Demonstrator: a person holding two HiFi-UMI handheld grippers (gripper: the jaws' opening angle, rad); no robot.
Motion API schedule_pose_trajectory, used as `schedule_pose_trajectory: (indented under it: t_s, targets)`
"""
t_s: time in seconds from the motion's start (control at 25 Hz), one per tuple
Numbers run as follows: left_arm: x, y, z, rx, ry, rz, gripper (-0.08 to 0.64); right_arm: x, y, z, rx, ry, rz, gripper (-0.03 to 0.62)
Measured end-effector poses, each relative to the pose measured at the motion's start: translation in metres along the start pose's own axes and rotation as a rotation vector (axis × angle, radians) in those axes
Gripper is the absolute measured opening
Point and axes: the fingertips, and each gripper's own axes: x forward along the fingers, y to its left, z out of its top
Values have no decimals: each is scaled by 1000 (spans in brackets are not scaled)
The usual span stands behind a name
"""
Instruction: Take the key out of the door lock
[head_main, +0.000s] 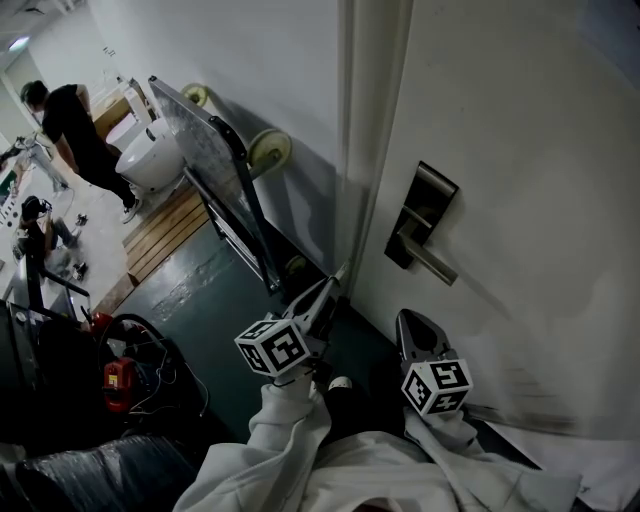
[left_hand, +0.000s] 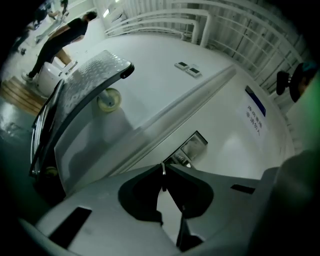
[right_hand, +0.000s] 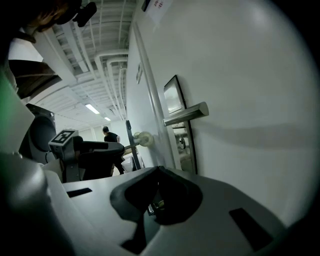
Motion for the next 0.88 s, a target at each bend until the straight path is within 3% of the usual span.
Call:
schedule_pose_trajectory:
  t_s: [0.28,0.48,0.68,0.88]
  targets:
    - [-12,-11,-2,265,1,39,26,-7,0,0,-30,-17,-6,52]
    - [-17,-20,-12,384,22,13,26,-15,-3,-1,-38,-31,-16,51]
    - [-19,-22,-27,496,75,39,27,-24,-6,1,-40,-47,-17,51]
    - [-17,-23,-39,552,119,47,26,-30,-11,2,-38,-57,-26,52]
